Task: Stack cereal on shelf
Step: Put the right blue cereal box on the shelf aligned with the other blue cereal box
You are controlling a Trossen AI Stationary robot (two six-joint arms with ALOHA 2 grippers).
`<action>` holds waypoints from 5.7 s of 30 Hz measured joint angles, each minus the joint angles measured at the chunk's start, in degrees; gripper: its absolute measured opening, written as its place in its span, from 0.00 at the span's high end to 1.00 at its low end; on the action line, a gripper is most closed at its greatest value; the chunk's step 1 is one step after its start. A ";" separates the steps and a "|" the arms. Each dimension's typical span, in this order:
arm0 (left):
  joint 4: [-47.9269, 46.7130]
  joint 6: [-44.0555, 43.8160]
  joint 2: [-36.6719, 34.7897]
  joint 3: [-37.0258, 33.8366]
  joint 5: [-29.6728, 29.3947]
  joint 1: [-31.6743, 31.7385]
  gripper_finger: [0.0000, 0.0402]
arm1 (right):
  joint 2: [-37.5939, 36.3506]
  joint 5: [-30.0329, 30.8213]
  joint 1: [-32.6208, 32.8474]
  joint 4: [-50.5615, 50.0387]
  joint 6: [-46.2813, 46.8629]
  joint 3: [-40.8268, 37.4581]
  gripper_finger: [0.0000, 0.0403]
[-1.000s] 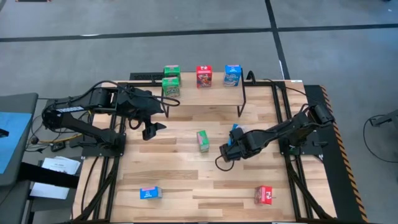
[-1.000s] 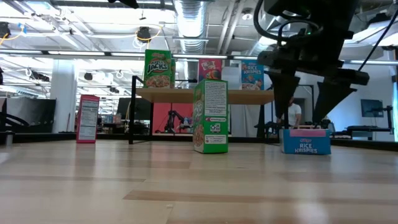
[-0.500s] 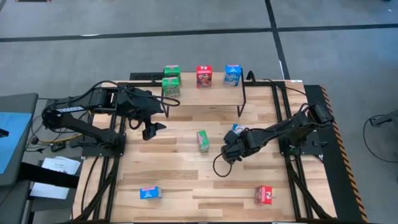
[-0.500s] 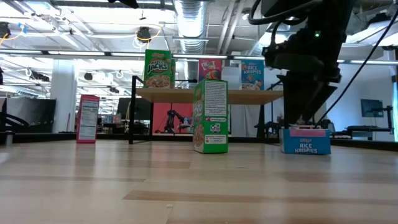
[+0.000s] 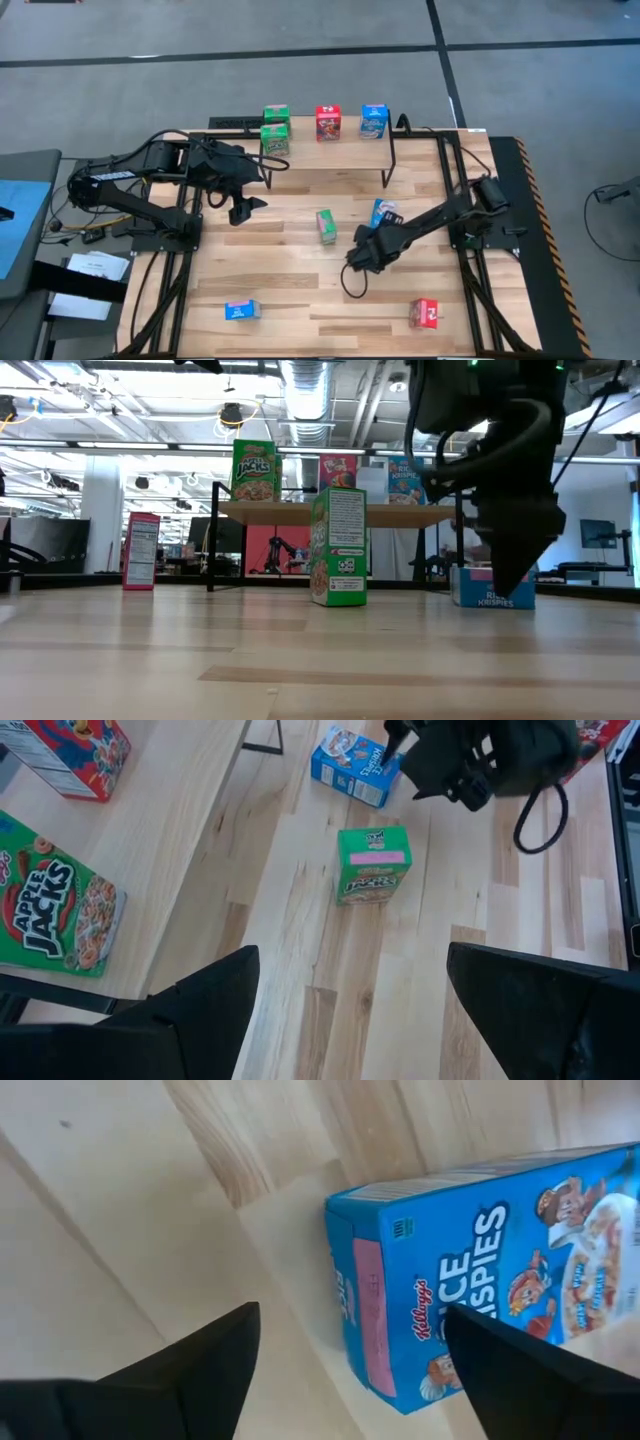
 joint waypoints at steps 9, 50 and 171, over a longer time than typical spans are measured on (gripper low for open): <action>0.00 0.01 0.00 0.00 0.00 0.00 0.22 | 7.55 2.38 1.59 -6.81 1.43 7.58 0.44; 0.00 0.01 0.00 0.00 0.02 0.01 0.22 | -17.28 1.63 -4.01 -15.15 15.70 19.53 0.98; 0.00 0.01 -0.01 -0.02 0.02 0.02 0.22 | -15.07 -6.04 2.53 3.01 34.93 1.36 0.23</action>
